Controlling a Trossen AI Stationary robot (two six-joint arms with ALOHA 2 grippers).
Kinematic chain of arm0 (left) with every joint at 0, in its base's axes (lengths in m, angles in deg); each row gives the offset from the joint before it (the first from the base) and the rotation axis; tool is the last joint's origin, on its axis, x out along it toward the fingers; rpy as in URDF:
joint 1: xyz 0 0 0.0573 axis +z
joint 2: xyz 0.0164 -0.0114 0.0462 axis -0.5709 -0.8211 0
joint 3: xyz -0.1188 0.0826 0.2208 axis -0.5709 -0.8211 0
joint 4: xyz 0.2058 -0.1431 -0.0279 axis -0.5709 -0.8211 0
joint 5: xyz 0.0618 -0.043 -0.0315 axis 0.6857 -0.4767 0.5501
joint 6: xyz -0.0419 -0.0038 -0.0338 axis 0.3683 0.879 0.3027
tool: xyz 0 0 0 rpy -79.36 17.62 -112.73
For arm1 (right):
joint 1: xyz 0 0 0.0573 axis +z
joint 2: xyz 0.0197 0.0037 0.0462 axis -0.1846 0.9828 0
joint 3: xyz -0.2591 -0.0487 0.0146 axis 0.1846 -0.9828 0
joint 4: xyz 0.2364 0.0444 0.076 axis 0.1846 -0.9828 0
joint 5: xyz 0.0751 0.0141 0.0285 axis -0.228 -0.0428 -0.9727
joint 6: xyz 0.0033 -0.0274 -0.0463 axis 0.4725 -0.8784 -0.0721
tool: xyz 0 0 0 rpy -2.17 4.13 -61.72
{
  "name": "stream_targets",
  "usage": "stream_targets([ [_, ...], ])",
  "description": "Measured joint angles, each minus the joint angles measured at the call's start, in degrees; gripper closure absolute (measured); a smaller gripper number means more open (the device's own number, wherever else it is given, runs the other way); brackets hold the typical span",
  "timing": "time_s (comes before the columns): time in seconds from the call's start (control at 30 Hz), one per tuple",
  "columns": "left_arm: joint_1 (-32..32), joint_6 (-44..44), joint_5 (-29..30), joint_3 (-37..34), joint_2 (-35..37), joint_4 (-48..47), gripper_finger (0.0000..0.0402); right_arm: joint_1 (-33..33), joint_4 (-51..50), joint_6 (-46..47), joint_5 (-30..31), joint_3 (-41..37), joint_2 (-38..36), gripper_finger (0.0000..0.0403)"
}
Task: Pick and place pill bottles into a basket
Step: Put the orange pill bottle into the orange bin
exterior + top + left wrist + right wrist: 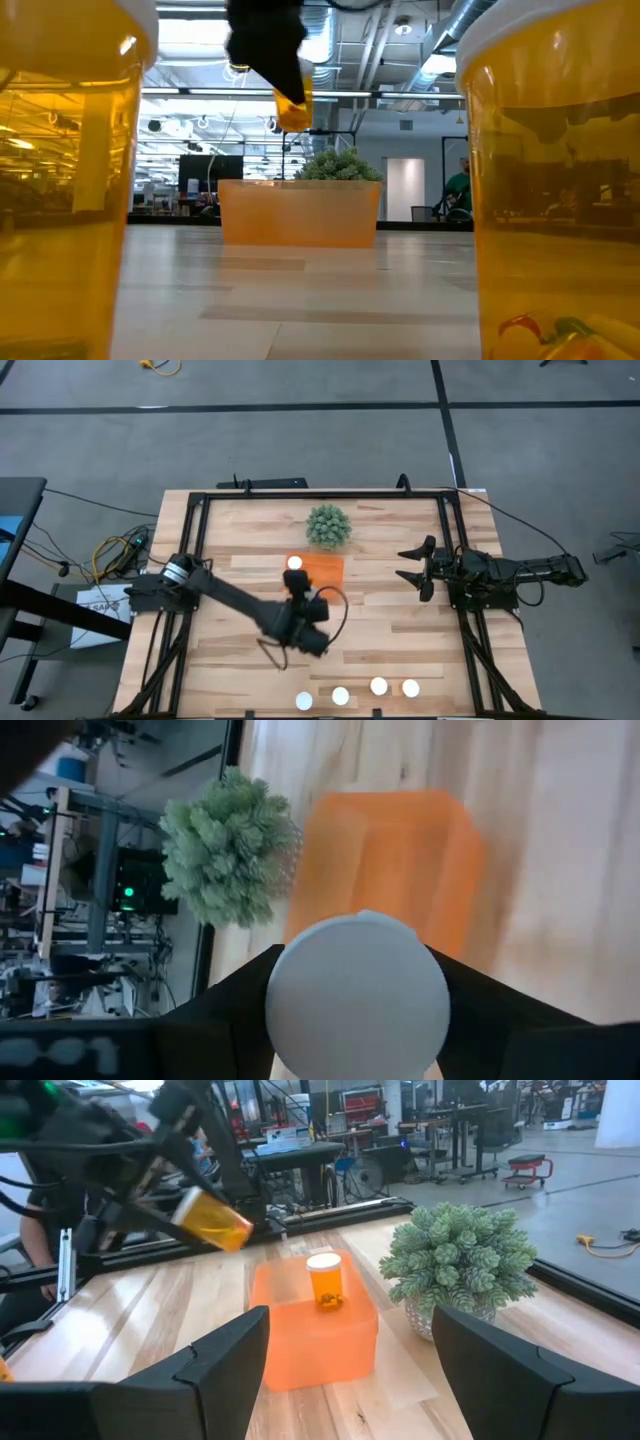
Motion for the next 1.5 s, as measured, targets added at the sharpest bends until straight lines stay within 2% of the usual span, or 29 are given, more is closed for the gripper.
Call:
stream_targets([
  [0.13, 4.8, -7.1, -1.1, 0.0, 0.0, 6.0, 0.0203, 0.0, 0.0, 0.0, 0.0, 0.0, 0.0, 0.0127],
  [0.27, 9.5, -14.9, -8.2, 0.0, 0.0, 14.1, 0.022, 0.0, 0.0, 0.0, 0.0, 0.0, 0.0, 0.0127],
  [0.4, 13.5, -20.4, -14.2, 0.0, 0.0, 20.8, 0.0215, 0.0, 0.0, 0.0, 0.0, 0.0, 0.0, 0.0127],
  [0.57, 18.2, -21.5, -19.4, 0.0, -0.1, 21.6, 0.0196, 0.0, 0.0, 0.0, 0.0, 0.0, 0.0, 0.0127],
  [0.77, 23.2, -21.5, -29.7, -1.5, -0.1, 23.0, 0.0219, 0.0, 0.0, 0.0, 0.0, 0.0, 0.0, 0.0127],
  [0.87, 24.7, -21.4, -35.6, -2.3, -0.2, 24.4, 0.0218, 0.0, 0.0, 0.0, 0.0, 0.0, 0.0, 0.0127],
  [1.03, 25.1, -21.7, -37.5, -2.3, -1.5, 25.5, 0.0196, 0.0, 0.0, 0.0, 0.0, 0.0, 0.0, 0.0127],
  [1.17, 25.8, -21.8, -40.9, -2.3, -3.4, 26.2, 0.0204, 0.0, 0.0, 0.0, 0.0, 0.0, 0.0, 0.0127],
  [1.37, 27.0, -22.7, -41.2, -2.3, -6.1, 28.8, 0.0217, 0.0, 0.0, 0.0, -0.1, 0.0, -0.1, 0.0127],
  [1.5, 27.8, -22.8, -40.6, -2.3, -7.1, 29.8, 0.0195, 0.0, 0.0, 0.0, -0.1, 0.0, 0.3, 0.0127],
])
